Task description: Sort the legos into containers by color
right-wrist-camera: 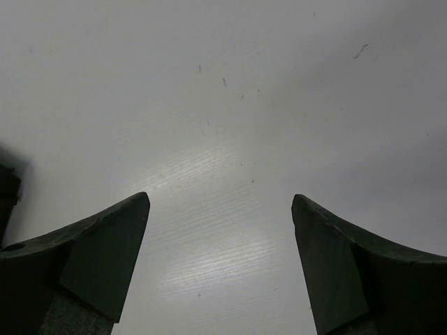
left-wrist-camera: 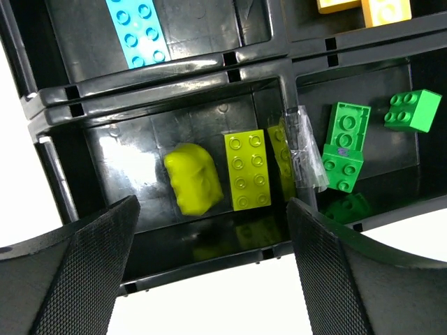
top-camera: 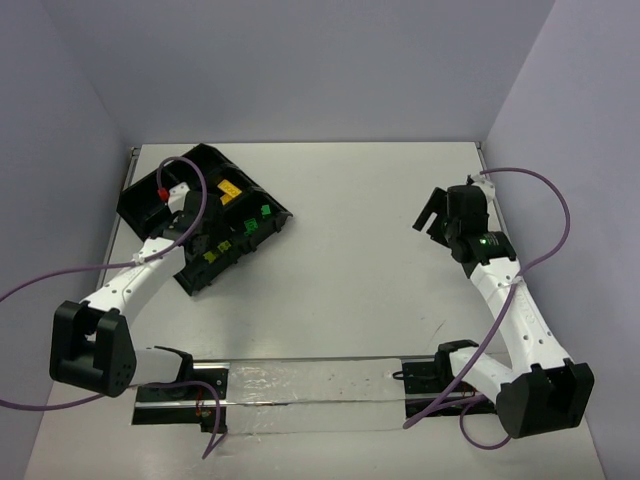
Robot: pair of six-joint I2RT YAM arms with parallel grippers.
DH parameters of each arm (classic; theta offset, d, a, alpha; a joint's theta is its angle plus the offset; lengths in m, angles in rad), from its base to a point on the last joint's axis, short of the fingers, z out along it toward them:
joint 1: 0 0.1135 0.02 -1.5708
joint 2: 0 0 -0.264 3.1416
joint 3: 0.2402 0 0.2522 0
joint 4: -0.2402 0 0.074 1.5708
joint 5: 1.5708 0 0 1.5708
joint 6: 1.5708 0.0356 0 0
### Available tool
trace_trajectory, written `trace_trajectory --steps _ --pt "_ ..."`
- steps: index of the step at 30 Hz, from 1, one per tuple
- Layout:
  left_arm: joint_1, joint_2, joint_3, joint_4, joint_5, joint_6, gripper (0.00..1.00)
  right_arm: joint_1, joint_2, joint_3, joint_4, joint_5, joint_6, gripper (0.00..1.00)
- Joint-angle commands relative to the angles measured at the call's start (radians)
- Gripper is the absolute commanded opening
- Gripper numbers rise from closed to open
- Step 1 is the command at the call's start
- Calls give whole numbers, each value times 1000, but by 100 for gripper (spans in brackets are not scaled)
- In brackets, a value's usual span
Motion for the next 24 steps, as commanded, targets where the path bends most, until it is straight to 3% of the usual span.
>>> trace_trajectory --steps 1,5,7,11,16,24 --pt "5 -38 80 21 -9 78 95 -6 5 39 17 -9 -13 92" --pt "2 -28 181 54 142 315 94 -4 3 44 34 -13 -36 100" --pt "-11 7 292 21 309 437 94 -3 13 49 31 3 -53 100" --pt "-95 96 409 -69 369 597 94 -1 56 85 -1 34 -78 100" --pt "-201 173 485 -93 418 652 95 14 89 102 -17 27 -92 100" --pt "-281 267 572 -114 495 690 95 21 102 84 3 -8 -90 100"
